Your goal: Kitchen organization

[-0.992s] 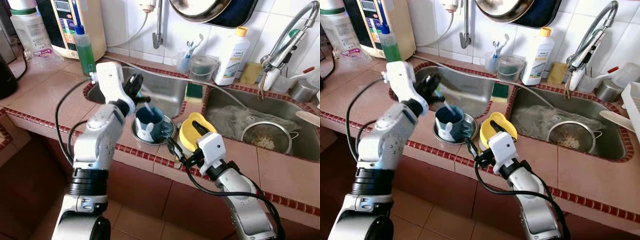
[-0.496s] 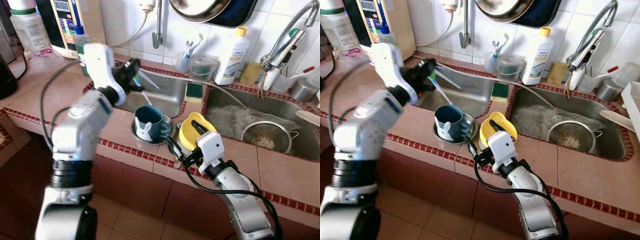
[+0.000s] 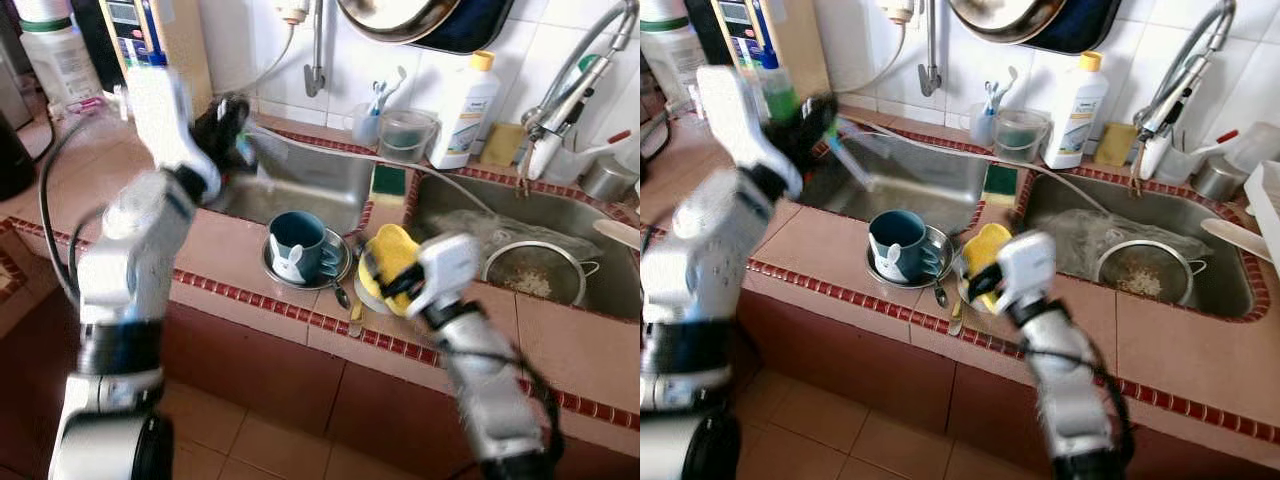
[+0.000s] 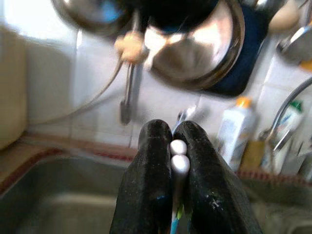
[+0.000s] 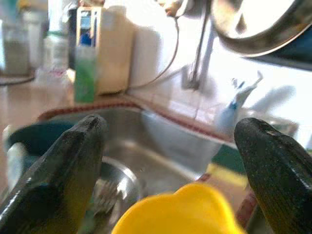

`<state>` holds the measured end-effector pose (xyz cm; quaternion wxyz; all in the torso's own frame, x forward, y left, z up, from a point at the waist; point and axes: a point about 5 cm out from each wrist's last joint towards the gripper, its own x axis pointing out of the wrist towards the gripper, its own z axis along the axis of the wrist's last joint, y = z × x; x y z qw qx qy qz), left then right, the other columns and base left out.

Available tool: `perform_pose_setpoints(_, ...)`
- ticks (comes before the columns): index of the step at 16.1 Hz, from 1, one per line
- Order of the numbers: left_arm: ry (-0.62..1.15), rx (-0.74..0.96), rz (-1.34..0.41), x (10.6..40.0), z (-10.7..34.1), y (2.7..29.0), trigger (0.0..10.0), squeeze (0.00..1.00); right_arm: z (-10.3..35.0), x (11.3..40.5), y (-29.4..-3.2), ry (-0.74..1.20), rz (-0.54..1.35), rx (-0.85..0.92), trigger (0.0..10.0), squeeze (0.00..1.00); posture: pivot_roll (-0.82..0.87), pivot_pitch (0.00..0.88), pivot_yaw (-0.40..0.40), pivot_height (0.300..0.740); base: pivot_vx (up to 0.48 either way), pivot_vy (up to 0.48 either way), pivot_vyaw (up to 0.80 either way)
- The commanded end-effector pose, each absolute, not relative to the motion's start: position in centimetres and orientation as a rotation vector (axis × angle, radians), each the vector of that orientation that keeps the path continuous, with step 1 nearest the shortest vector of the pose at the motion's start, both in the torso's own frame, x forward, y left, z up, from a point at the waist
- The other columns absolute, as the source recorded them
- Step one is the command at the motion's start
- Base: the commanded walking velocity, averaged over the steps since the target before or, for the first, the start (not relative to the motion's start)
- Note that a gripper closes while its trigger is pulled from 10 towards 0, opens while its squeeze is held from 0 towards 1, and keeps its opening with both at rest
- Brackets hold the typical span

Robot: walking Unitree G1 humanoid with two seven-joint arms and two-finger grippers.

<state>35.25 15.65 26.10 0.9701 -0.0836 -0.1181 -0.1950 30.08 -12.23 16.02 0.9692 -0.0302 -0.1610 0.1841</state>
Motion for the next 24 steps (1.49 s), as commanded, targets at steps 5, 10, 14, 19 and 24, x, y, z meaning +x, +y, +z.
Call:
perform_pose_setpoints(5, -0.238, -0.163, -0.379, 35.1, 25.2, 15.7, 10.0, 0.0, 17.2, 30.7, -13.0, -0.359, 0.323, -0.017, 10.0, 0.0, -0.12, 0.0, -0.008, 0.74, 0.0, 0.0, 0.0)
perform_pose_setpoints(10, -0.246, -0.216, -0.38, 35.3, 24.7, 14.7, 10.0, 0.0, 17.9, 30.8, -12.7, -0.377, 0.336, 0.002, 10.0, 0.0, -0.13, 0.0, -0.007, 0.74, 0.0, 0.0, 0.0)
perform_pose_setpoints(14, -0.245, -0.216, -0.378, 35.4, 24.4, 14.4, 10.0, 0.0, 17.9, 30.7, -12.7, -0.379, 0.334, 0.008, 10.0, 0.0, -0.13, 0.0, -0.002, 0.74, 0.0, 0.22, 0.0)
perform_pose_setpoints(19, -0.245, -0.219, -0.372, 35.6, 24.3, 14.3, 10.0, 0.0, 18.0, 30.5, -12.5, -0.38, 0.346, 0.008, 10.0, 0.0, -0.14, 0.0, -0.006, 0.74, 0.0, 0.363, 0.0)
perform_pose_setpoints(24, -0.243, -0.238, -0.36, 35.6, 24.1, 14.3, 10.0, 0.0, 18.0, 30.6, -12.5, -0.375, 0.351, 0.006, 10.0, 0.0, -0.14, 0.0, -0.011, 0.74, 0.0, 0.145, 0.0)
